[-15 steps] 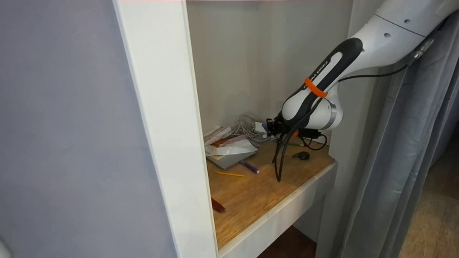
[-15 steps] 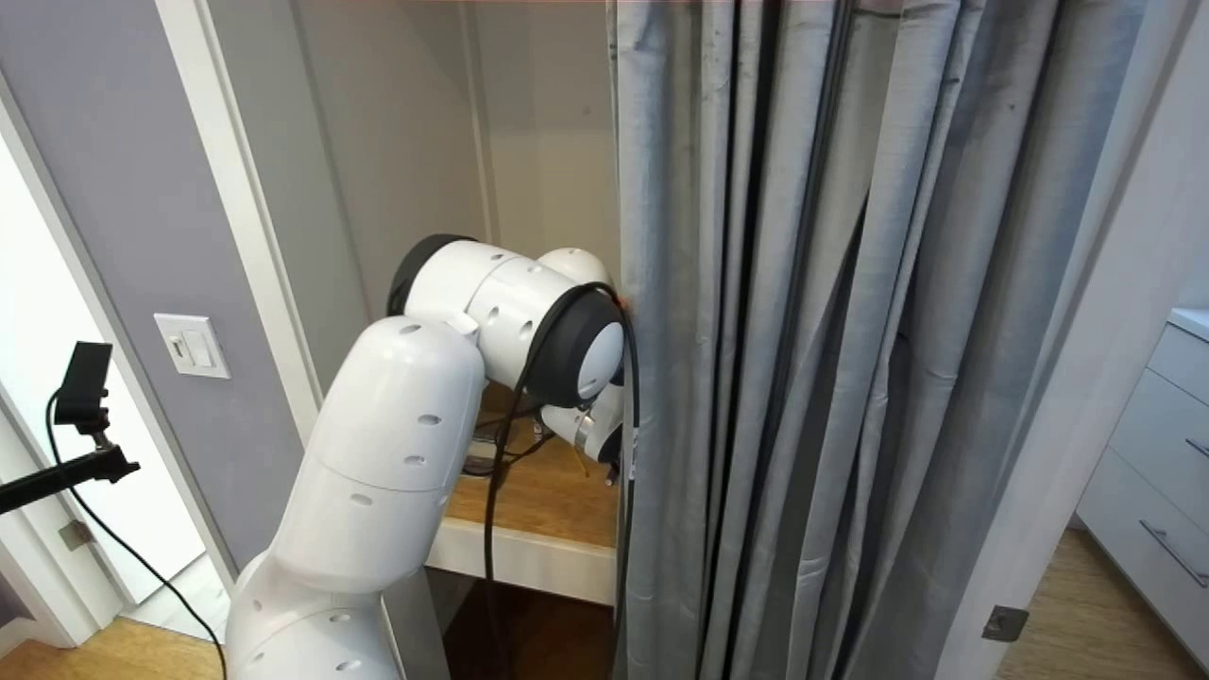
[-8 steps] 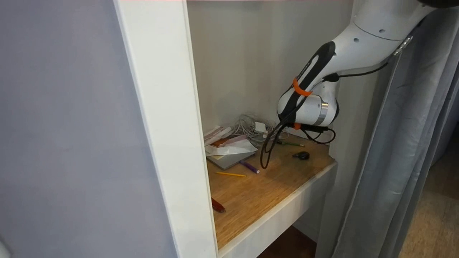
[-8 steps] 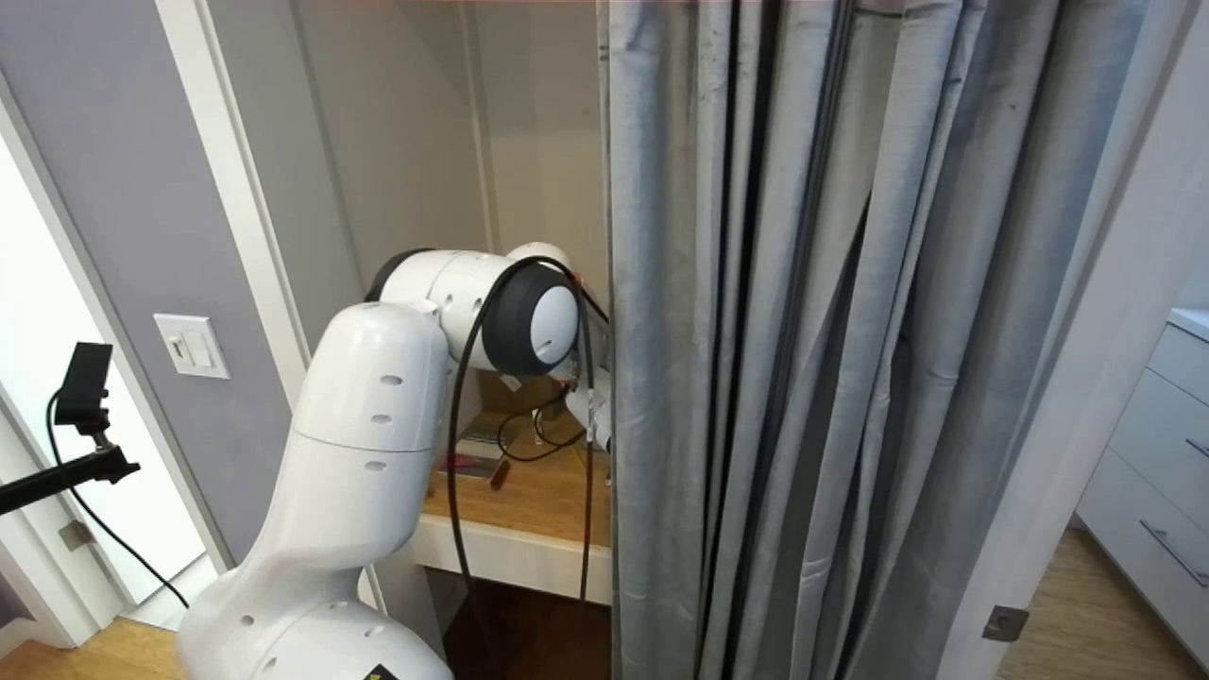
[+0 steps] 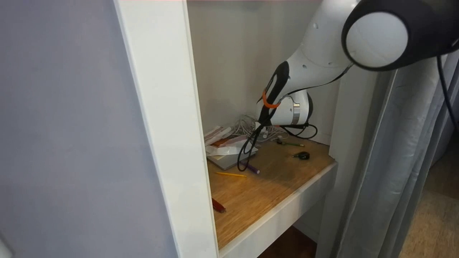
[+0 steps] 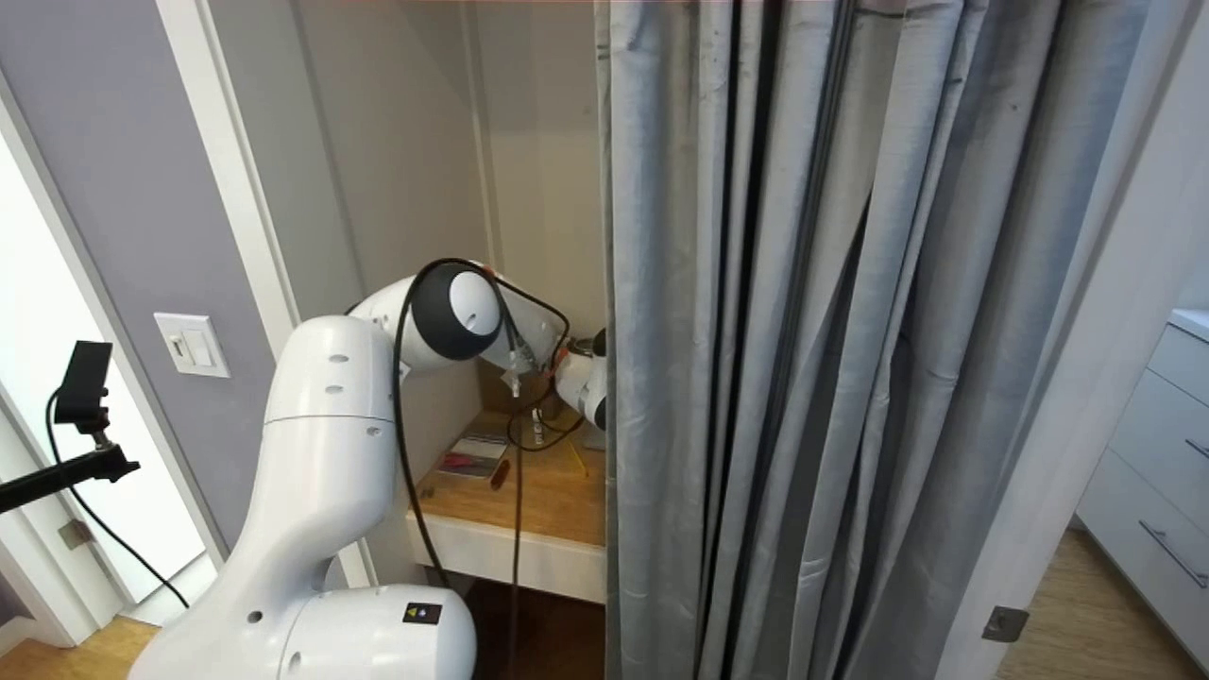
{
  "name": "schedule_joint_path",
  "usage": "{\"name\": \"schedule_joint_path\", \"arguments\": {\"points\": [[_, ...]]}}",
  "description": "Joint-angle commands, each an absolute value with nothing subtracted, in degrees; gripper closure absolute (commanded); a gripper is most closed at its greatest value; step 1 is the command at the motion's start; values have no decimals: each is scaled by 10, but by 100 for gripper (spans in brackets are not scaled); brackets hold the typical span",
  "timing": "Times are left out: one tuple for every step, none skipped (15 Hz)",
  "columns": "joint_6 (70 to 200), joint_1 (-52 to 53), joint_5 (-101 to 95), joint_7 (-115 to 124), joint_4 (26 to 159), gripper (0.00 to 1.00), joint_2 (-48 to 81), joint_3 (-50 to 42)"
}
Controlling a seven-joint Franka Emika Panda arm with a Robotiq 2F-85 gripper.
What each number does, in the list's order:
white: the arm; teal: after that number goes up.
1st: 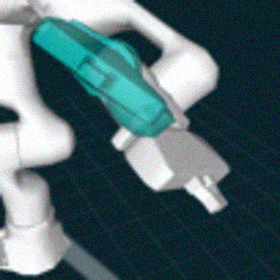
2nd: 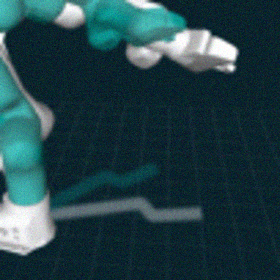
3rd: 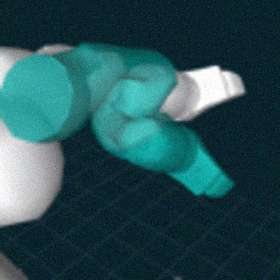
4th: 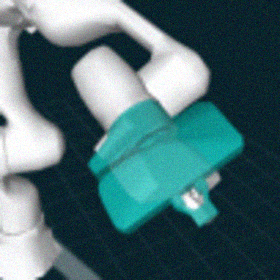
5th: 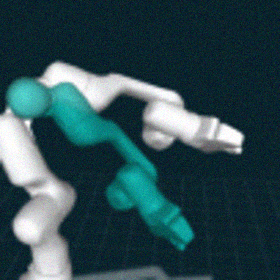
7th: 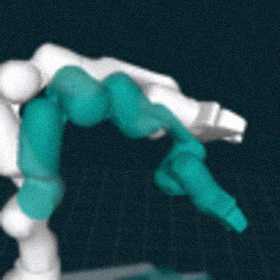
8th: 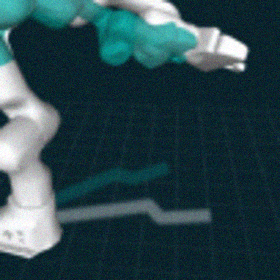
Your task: Pick up the blue marker and use it to flip the light switch in the closet downwards, put the blue marker back on the shelf
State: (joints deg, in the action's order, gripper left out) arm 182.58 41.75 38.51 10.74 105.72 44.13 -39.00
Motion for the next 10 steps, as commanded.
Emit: {"name": "schedule_joint_path", "arguments": {"points": [[1817,435,385,119,1047,79,453,-407],[1818,436,385,119,1048,79,454,-403],[1819,434,385,118,1049,79,454,-400],[1819,428,385,117,1050,79,454,-398],[1819,423,385,115,1050,79,454,-398],[1819,420,385,115,1050,79,454,-398],[1819,419,385,114,1050,79,454,-398],[1819,419,385,114,1050,79,454,-398],[1819,419,385,114,1050,79,454,-397],[1819,419,385,114,1050,79,454,-397]]}}
